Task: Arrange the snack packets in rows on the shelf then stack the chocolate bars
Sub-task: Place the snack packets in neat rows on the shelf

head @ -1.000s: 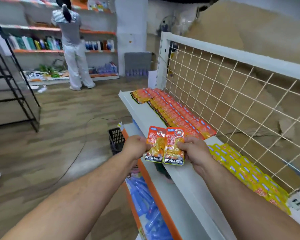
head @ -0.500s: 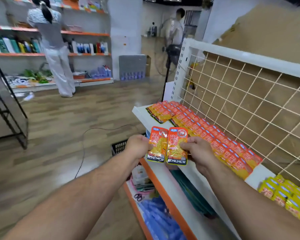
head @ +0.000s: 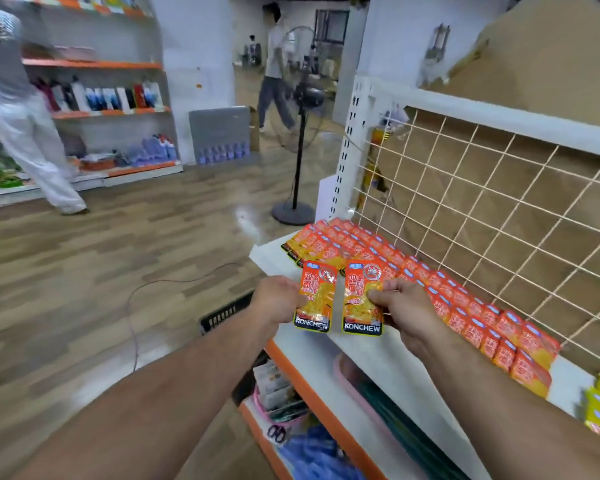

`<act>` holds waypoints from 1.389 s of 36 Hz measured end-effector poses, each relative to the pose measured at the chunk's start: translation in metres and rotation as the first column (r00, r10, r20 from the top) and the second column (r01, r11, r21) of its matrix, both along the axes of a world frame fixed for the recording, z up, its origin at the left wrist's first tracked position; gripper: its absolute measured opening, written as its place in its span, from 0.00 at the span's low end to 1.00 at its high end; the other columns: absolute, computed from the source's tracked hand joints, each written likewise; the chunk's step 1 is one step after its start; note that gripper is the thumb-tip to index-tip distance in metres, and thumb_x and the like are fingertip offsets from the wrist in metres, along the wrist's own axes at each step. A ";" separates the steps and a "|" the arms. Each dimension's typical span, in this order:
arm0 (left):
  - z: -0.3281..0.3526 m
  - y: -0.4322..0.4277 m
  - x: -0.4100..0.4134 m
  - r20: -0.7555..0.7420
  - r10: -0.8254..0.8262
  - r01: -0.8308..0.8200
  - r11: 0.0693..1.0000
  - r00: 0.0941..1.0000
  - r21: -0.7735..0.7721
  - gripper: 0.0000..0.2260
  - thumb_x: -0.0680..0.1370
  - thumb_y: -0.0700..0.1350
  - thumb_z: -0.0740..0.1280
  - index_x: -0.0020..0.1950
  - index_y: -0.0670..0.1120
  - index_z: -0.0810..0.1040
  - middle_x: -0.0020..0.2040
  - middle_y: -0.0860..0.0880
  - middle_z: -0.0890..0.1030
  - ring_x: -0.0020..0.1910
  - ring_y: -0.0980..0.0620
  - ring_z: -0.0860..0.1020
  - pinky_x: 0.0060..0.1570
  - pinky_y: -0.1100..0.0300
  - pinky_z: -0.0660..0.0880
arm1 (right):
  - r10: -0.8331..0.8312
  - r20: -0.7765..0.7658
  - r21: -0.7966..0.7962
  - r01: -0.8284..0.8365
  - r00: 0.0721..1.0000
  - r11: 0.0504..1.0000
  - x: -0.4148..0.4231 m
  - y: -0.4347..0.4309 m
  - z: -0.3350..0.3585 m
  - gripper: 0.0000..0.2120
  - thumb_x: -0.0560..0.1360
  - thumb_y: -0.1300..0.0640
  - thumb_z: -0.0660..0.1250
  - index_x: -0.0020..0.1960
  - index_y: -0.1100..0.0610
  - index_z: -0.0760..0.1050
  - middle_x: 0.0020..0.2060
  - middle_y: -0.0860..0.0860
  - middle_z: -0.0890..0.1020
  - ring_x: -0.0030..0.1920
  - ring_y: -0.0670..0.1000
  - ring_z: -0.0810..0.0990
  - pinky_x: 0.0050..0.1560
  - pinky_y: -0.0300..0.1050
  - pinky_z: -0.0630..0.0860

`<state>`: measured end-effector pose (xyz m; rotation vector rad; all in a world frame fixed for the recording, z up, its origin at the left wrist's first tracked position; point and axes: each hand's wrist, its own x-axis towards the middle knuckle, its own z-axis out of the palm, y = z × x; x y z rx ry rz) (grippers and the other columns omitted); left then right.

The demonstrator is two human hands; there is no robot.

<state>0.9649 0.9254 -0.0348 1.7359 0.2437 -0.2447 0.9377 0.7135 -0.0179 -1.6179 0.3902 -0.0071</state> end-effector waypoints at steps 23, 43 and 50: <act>-0.023 -0.046 0.144 -0.005 -0.309 0.298 0.912 0.951 0.283 0.06 0.74 0.37 0.71 0.51 0.40 0.82 0.46 0.43 0.83 0.41 0.47 0.80 0.40 0.59 0.79 | -0.222 -0.048 -0.097 0.217 0.974 0.971 0.081 -0.022 -0.026 0.15 0.69 0.65 0.76 0.39 0.53 0.70 0.35 0.54 0.76 0.37 0.53 0.75 0.39 0.48 0.70; -0.029 -0.049 0.169 0.138 -0.646 0.283 0.503 0.750 0.816 0.03 0.73 0.45 0.66 0.44 0.48 0.74 0.47 0.47 0.82 0.47 0.44 0.81 0.41 0.56 0.76 | -0.416 -0.031 -0.057 0.414 0.909 0.908 0.083 0.009 -0.037 0.17 0.71 0.68 0.74 0.39 0.53 0.68 0.35 0.51 0.72 0.36 0.51 0.72 0.34 0.43 0.67; -0.030 -0.051 0.167 0.133 -0.702 0.241 0.408 0.700 0.881 0.07 0.77 0.52 0.63 0.46 0.49 0.74 0.48 0.49 0.81 0.48 0.46 0.80 0.41 0.57 0.73 | -0.452 -0.049 -0.061 0.449 0.891 0.892 0.077 0.013 -0.039 0.16 0.71 0.68 0.74 0.40 0.54 0.68 0.38 0.55 0.75 0.38 0.52 0.74 0.35 0.42 0.69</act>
